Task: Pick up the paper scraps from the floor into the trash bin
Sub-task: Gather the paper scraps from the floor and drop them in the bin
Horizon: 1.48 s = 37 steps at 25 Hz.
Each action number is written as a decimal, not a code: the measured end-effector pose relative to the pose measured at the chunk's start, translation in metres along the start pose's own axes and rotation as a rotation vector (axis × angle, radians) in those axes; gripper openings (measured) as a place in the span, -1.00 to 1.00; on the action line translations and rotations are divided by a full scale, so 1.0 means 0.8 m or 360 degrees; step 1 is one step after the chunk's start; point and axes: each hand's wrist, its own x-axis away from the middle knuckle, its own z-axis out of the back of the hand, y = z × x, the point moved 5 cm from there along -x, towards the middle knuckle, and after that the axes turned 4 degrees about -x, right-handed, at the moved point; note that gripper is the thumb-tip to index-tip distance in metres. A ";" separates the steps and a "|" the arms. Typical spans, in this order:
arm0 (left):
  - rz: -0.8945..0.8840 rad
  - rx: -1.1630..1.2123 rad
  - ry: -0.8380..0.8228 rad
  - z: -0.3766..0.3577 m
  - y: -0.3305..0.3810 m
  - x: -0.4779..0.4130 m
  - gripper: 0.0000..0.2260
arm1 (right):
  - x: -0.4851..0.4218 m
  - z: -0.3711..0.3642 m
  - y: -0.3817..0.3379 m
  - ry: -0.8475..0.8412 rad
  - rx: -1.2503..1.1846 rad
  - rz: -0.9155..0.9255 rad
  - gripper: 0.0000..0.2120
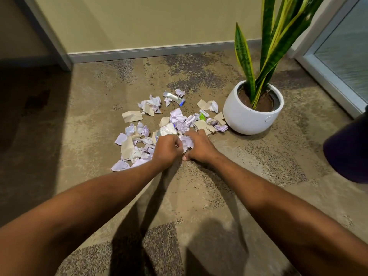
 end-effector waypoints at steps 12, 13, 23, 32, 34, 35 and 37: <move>0.0090 0.0538 -0.0241 0.013 0.051 0.027 -0.94 | 0.063 0.033 -0.003 0.0203 -0.1122 -0.0459 -0.59; 0.0057 0.0570 -0.0256 0.021 0.067 0.029 -0.95 | 0.067 0.047 -0.002 0.0210 -0.1140 -0.0461 -0.57; -0.0316 0.0664 -0.0053 0.095 0.277 0.008 -0.91 | 0.143 0.277 -0.045 0.0345 -0.1097 -0.0124 -0.66; -0.0525 0.0534 0.0070 0.102 0.469 0.003 -0.93 | 0.218 0.449 -0.013 0.0421 -0.1310 0.0091 -0.60; -0.0595 0.0521 0.0054 0.082 0.520 -0.002 -0.93 | 0.233 0.489 0.022 0.0456 -0.1366 0.0124 -0.61; -0.0633 0.0520 0.0032 0.069 0.546 -0.005 -0.93 | 0.238 0.509 0.044 0.0486 -0.1419 0.0128 -0.61; -0.0694 0.0483 -0.0037 0.034 0.604 -0.011 -0.93 | 0.252 0.550 0.095 0.0555 -0.1497 0.0132 -0.59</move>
